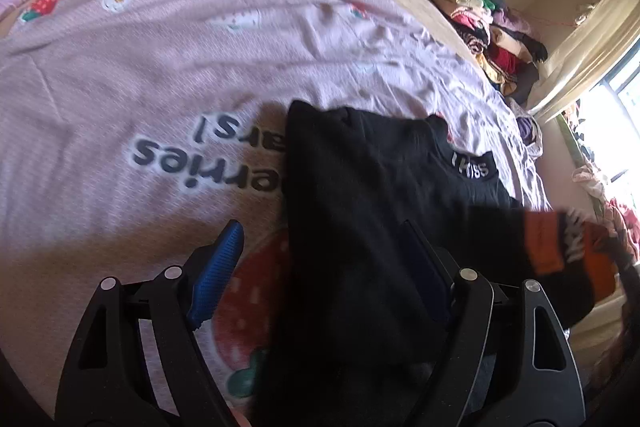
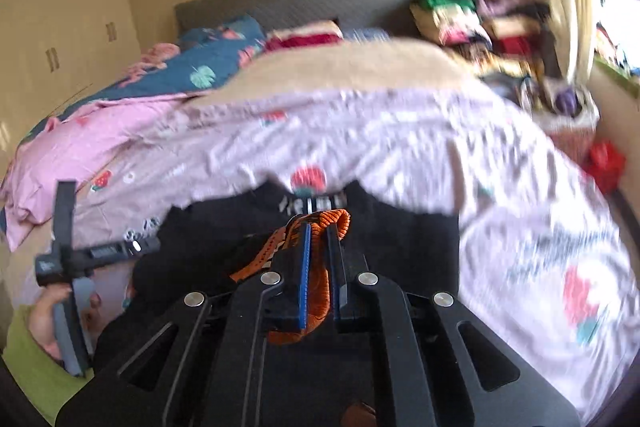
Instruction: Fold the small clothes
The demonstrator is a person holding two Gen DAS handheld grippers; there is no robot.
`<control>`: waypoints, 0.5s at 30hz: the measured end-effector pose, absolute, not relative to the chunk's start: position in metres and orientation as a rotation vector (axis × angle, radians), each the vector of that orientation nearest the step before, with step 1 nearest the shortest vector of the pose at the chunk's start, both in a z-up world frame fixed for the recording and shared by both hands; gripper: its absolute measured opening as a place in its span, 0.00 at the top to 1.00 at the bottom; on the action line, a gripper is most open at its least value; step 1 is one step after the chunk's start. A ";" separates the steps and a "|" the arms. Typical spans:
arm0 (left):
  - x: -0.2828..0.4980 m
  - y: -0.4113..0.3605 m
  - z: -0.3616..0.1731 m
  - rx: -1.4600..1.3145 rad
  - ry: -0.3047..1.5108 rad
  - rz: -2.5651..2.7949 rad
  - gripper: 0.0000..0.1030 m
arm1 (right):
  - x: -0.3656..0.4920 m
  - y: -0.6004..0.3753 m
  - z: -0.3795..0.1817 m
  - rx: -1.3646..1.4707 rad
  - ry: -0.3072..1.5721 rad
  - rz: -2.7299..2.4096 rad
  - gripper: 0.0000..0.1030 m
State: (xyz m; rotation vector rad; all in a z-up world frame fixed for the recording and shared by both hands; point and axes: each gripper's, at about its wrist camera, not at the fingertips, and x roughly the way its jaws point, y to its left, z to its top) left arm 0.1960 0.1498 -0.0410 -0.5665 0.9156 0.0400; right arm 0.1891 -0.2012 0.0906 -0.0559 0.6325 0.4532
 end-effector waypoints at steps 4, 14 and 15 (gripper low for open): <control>0.199 0.142 -0.045 -0.539 0.925 0.053 0.30 | 0.200 -0.215 0.076 -0.077 0.645 0.412 0.93; 0.200 0.121 -0.016 -0.461 0.858 0.030 0.36 | 0.209 -0.225 0.027 -0.078 0.732 0.326 0.93; 0.201 0.117 -0.013 -0.458 0.855 0.013 0.41 | 0.210 -0.225 0.024 -0.083 0.736 0.322 0.93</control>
